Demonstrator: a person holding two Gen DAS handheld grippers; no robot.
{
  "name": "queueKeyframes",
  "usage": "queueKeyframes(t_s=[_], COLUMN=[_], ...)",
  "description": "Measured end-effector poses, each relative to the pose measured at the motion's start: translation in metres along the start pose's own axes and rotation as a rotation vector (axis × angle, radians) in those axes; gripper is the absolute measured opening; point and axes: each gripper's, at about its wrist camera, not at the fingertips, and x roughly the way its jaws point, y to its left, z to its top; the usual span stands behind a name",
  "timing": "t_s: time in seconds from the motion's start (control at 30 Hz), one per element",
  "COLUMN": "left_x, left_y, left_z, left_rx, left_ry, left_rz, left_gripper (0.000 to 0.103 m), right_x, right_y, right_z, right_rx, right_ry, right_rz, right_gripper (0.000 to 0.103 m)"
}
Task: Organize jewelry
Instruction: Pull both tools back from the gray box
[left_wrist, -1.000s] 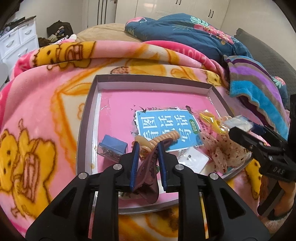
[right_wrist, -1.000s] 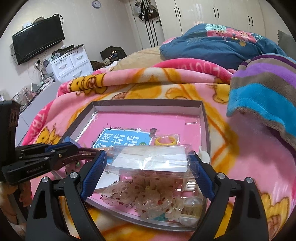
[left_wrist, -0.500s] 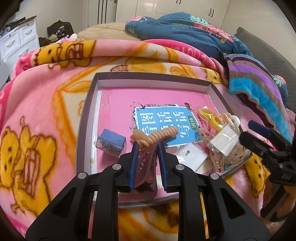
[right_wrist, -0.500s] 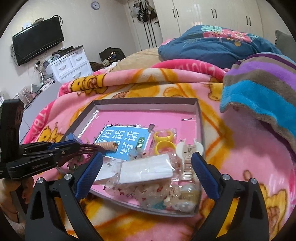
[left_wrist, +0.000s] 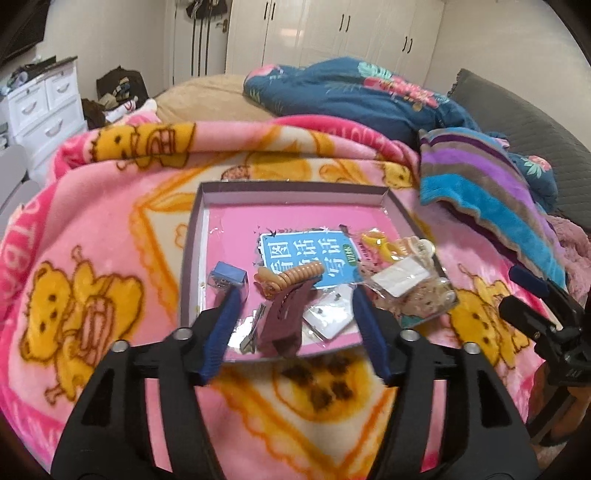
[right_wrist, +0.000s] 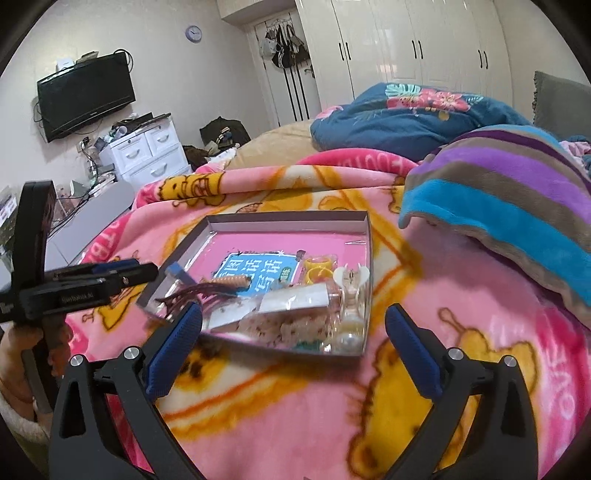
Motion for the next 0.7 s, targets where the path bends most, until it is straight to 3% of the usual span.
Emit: queueKeyframes(t_s=[0.3,0.7], left_x=[-0.045,-0.070], left_y=[-0.004,0.002], left_z=[-0.029,-0.081], left_rx=[-0.013,-0.024], left_ry=[-0.045,-0.046], left_rz=[-0.011,0.019], left_gripper=[0.094,0.094], right_x=[-0.035,-0.052], right_y=[0.014,0.028], right_z=[-0.022,-0.047], right_rx=[-0.036,-0.002], right_ry=[-0.034,-0.053], right_rz=[-0.028,-0.042], right_gripper=[0.099,0.099])
